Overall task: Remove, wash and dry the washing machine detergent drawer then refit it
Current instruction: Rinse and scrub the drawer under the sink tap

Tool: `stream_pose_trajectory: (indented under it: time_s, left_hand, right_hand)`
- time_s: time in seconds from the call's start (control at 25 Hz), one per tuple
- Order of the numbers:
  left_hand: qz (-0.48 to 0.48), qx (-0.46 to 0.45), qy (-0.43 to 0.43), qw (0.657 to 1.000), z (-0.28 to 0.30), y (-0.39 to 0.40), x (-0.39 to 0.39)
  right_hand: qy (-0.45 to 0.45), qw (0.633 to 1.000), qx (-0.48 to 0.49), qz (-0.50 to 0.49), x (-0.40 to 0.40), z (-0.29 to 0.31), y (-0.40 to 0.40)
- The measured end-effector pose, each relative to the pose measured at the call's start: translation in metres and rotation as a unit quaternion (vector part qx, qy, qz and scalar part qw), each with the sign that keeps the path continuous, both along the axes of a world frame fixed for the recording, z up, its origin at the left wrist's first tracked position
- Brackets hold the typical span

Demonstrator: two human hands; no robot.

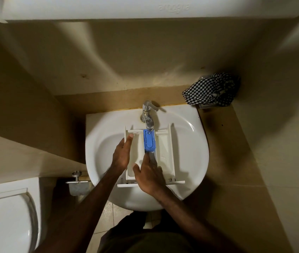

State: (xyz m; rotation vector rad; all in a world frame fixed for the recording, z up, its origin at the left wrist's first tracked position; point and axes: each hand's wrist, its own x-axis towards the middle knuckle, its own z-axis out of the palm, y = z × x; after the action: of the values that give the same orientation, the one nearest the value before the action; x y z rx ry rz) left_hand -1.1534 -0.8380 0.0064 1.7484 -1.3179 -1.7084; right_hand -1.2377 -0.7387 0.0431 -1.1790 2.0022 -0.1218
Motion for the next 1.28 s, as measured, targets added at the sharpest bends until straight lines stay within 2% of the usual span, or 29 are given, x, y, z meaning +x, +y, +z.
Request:
stream_pose_trajectory:
  time_s: [0.12, 0.28, 0.44, 0.56, 0.64, 0.84, 1.0, 1.16, 1.28]
  left_hand:
    - [0.009, -0.022, -0.005, 1.000, -0.001, 0.001, -0.001]
    - [-0.005, -0.053, 0.002, 0.999, 0.003, 0.001, -0.002]
    - [-0.027, -0.047, 0.011, 0.998, 0.008, 0.000, 0.002]
    - [-0.033, -0.034, 0.021, 0.999, 0.011, -0.003, 0.002]
    - [-0.034, -0.031, 0.018, 0.999, 0.008, -0.004, 0.002]
    - [-0.030, -0.026, 0.016, 0.999, -0.001, -0.005, 0.005]
    - [-0.015, -0.036, -0.006, 0.999, -0.001, -0.003, 0.001]
    - [-0.004, -0.050, -0.011, 0.999, -0.007, -0.002, 0.003]
    - [0.014, -0.055, -0.014, 0.998, -0.009, 0.000, -0.001]
  right_hand:
    - [0.034, 0.998, 0.027, 0.055, -0.008, -0.003, 0.012]
    - [0.165, 0.964, 0.009, 0.207, -0.010, -0.002, 0.033]
    - [0.181, 0.954, -0.048, 0.232, -0.026, 0.010, 0.030]
    - [0.229, 0.899, -0.105, 0.358, -0.048, 0.012, 0.018]
    - [0.261, 0.876, -0.073, 0.399, -0.059, 0.012, 0.009]
    - [0.263, 0.874, -0.055, 0.404, -0.065, 0.018, 0.003]
    - [0.224, 0.888, -0.069, 0.397, -0.055, 0.016, 0.014]
    - [0.166, 0.929, -0.075, 0.321, -0.035, 0.005, 0.037]
    - [0.170, 0.956, -0.060, 0.231, -0.019, 0.000, 0.042]
